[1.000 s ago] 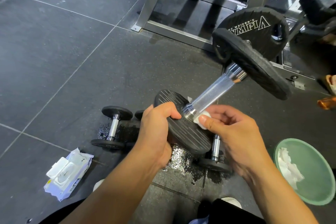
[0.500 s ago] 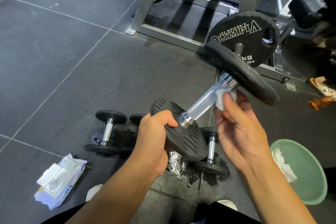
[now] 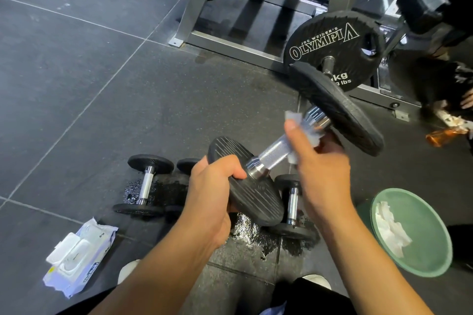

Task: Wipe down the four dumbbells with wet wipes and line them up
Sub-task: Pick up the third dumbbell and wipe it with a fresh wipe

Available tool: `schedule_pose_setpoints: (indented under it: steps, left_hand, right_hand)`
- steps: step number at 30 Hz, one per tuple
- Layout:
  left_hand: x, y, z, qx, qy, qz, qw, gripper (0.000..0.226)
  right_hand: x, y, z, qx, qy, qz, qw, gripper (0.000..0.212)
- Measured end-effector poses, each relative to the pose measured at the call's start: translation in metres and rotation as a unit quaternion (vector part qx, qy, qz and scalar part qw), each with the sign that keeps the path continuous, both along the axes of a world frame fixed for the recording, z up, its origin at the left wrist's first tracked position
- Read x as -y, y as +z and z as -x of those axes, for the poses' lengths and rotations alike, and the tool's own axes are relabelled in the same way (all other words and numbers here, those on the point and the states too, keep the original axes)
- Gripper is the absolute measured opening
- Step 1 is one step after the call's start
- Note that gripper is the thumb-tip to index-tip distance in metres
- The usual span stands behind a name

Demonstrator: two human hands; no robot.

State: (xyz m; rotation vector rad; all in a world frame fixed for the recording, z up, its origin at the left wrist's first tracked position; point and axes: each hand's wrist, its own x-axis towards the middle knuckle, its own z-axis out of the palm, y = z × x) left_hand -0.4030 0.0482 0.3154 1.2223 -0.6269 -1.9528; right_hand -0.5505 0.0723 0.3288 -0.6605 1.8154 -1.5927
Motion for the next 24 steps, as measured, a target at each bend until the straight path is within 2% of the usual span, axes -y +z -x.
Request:
schedule_pose_setpoints:
  steps: [2,3,5,9,12,14,16,18,21,24]
  left_hand:
    - [-0.004,0.0,0.001,0.002,-0.009,-0.001,1.0,0.034]
    - [-0.005,-0.001,0.002,0.005,-0.01,-0.001,1.0,0.036]
    - [-0.007,-0.003,0.005,0.013,-0.007,-0.005,1.0,0.037]
    - [-0.008,-0.004,0.007,0.028,0.009,-0.019,0.999,0.041]
    - [-0.006,-0.006,0.004,0.031,0.002,-0.011,0.999,0.044]
    - [-0.005,-0.005,0.003,0.028,0.004,0.004,1.0,0.038]
    - [-0.005,-0.003,0.002,0.029,0.0,0.017,0.999,0.033]
    - [-0.006,-0.001,0.001,0.035,-0.008,0.031,0.999,0.028]
    - [-0.009,0.0,0.003,0.042,-0.015,0.043,0.998,0.02]
    - [-0.012,0.002,0.006,0.049,-0.017,0.049,0.997,0.02]
  right_hand:
    - [0.004,0.0,0.005,0.026,-0.042,0.015,0.999,0.02]
    - [0.005,-0.002,0.004,0.037,-0.035,-0.008,0.999,0.023]
    - [0.005,-0.007,0.001,0.064,0.003,-0.053,0.996,0.03]
    - [0.008,-0.014,-0.006,0.096,0.057,-0.027,0.993,0.018]
    - [0.004,-0.017,-0.014,0.139,0.124,-0.081,0.979,0.02]
    - [-0.001,-0.018,-0.021,0.168,0.162,-0.119,0.965,0.026]
    - [0.0,-0.017,-0.022,0.171,0.151,-0.123,0.966,0.029]
    - [0.005,-0.014,-0.016,0.186,0.094,-0.082,0.975,0.019]
    - [0.016,-0.009,-0.004,0.269,-0.007,0.013,0.963,0.007]
    - [0.02,-0.011,-0.004,0.282,-0.025,0.076,0.956,0.01]
